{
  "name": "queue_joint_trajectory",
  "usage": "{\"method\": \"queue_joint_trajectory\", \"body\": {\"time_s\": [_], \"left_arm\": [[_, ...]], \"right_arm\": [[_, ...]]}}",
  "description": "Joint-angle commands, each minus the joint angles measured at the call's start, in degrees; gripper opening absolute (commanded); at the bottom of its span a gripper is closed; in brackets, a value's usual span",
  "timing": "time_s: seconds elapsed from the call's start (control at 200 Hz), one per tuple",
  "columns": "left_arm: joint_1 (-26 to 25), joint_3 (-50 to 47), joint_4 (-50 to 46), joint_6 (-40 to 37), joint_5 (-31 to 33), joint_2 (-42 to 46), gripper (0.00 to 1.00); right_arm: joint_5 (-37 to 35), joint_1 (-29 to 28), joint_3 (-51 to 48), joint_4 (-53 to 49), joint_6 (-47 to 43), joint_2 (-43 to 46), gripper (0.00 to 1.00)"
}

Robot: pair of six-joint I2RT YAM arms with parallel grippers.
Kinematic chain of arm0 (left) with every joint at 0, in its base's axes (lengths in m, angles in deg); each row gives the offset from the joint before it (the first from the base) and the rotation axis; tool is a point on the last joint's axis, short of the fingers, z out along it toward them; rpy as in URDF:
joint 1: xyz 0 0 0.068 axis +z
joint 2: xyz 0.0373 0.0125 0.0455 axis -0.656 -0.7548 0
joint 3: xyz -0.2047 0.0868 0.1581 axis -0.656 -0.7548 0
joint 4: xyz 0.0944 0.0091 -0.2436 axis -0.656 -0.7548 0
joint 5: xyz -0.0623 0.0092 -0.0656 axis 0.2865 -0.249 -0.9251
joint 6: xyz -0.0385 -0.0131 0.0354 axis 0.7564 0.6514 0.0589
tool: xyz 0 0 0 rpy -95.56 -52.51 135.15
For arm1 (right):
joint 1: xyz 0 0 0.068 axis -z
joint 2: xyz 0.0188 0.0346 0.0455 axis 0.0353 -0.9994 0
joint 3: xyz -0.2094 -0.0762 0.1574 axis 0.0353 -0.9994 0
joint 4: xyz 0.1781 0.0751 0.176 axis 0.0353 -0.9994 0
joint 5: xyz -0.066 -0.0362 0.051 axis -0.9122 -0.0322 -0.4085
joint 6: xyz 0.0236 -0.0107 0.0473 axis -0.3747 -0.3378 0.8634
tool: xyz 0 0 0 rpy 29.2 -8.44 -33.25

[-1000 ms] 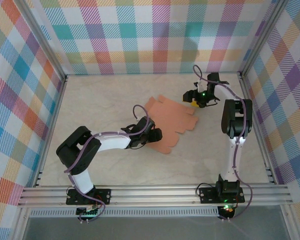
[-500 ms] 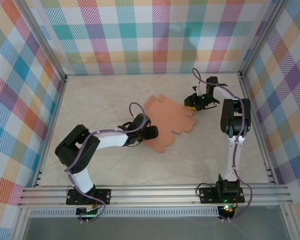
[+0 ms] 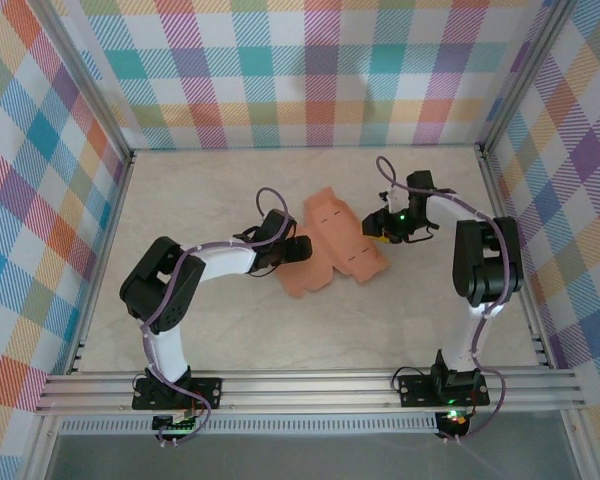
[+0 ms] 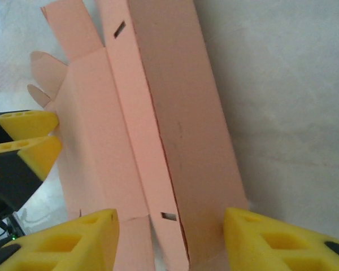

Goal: Fold the paper box

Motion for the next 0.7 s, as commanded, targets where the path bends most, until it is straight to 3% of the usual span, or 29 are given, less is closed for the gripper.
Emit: {"method": "queue_joint_trajectory", "body": {"time_s": [0.0, 0.145, 0.26, 0.335, 0.415, 0.605, 0.695], "left_arm": [[0.1, -0.1, -6.7, -4.0, -0.1, 2.9, 0.85], [0.1, 1.1, -12.1, -6.5, 1.8, 7.7, 0.97], [0.1, 3.5, -13.1, -5.9, -1.4, 8.5, 0.98], [0.0, 4.8, -11.3, -3.6, -5.4, 6.8, 0.89], [-0.2, 5.4, -8.3, -0.8, -8.2, 4.2, 0.74], [-0.7, 5.8, -6.7, 1.0, -7.8, -1.0, 0.4], [-0.8, 5.1, -6.4, 0.9, -7.7, -2.0, 0.37]], "right_arm": [[-4.7, 0.0, -0.4, 1.5, -0.2, 1.8, 0.58], [-8.6, 0.0, 3.3, 0.5, -1.7, -0.2, 0.64], [-10.9, 0.0, 7.2, 0.0, -4.3, -3.2, 0.72], [-10.6, -0.1, 10.2, -0.8, -6.6, -5.8, 0.77], [-8.7, -0.2, 13.2, -1.4, -7.4, -8.7, 0.76], [-7.6, -1.6, 18.1, -3.3, -7.2, -12.7, 0.58], [-8.0, -2.6, 19.6, -4.9, -7.5, -13.7, 0.54]]}}
